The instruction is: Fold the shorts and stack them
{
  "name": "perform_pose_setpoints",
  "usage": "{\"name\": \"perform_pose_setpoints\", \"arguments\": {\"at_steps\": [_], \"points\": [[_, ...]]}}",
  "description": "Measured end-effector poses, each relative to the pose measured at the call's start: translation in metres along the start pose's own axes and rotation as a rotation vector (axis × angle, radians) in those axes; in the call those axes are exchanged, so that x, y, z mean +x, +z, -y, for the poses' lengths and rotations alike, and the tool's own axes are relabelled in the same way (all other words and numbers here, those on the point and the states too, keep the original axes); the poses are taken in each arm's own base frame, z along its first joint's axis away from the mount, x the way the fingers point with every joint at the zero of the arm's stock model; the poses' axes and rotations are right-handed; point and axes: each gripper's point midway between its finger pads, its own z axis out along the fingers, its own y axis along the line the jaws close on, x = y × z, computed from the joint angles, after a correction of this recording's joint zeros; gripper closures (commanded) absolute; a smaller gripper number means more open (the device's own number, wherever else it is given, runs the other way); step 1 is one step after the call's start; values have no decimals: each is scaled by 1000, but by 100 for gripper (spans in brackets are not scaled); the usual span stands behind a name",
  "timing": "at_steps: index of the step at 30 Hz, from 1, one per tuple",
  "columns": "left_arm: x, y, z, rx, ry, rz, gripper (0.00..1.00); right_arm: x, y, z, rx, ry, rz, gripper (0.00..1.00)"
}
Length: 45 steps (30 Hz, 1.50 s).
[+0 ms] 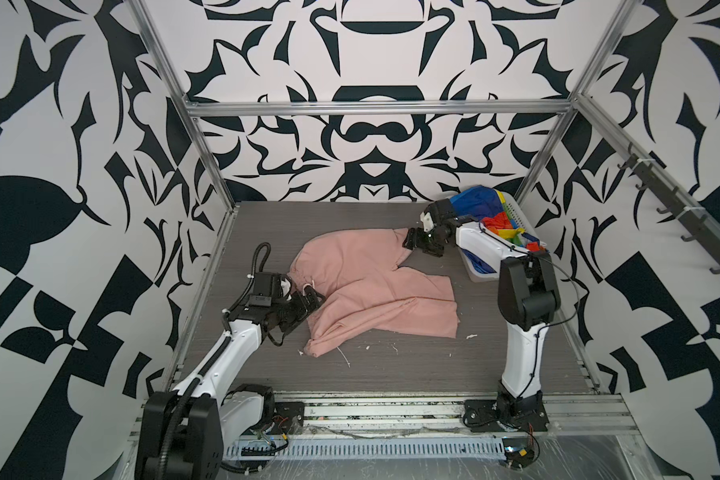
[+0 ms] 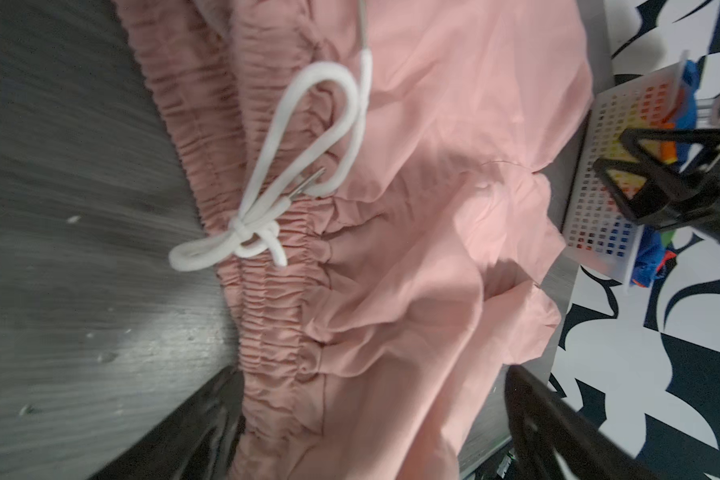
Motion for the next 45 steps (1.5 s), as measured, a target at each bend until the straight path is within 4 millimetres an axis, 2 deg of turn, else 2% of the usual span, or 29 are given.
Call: {"name": "perform_pose_setpoints", "arguments": {"at_steps": [2,5,7,10,13,15,19,26,27,30,34,36,39,41,42,45], "points": [[-1,3,-5,-28,-10,-10,0,-13,14,0,10,2,7,20],[-16,2,-4,-79,3,17,0,-25,35,4,33,6,8,32],[-37,-2,3,-96,22,61,0,-30,47,9,55,12,4,38],[-78,-11,9,-119,18,139,0,-31,58,17,91,15,-12,41],[-114,-16,-4,-152,-29,195,0,-26,63,24,123,16,-30,45],[-128,-15,-19,-174,-73,205,0,-24,63,27,137,15,-37,48],[-132,1,-41,-207,-131,179,0,-24,63,29,147,11,-36,57],[-133,33,-61,-224,-178,132,4,-24,63,29,147,4,-36,75],[-137,35,-59,-216,-175,139,6,-24,63,29,147,1,-37,79],[-148,40,-58,-202,-171,160,14,-24,63,29,146,-7,-37,88],[-160,48,-57,-185,-169,185,44,-24,63,29,147,-12,-39,97],[-165,53,-58,-179,-166,193,63,-23,64,30,147,-11,-41,100],[-170,61,-58,-160,-159,196,80,-20,66,33,150,-10,-46,100],[-172,65,-57,-143,-158,197,95,-20,66,33,148,-9,-45,100],[-172,67,-56,-133,-159,193,100,-20,66,34,148,-9,-45,100],[-178,69,-49,-104,-146,192,100,-18,62,37,147,-8,-47,100]]}}
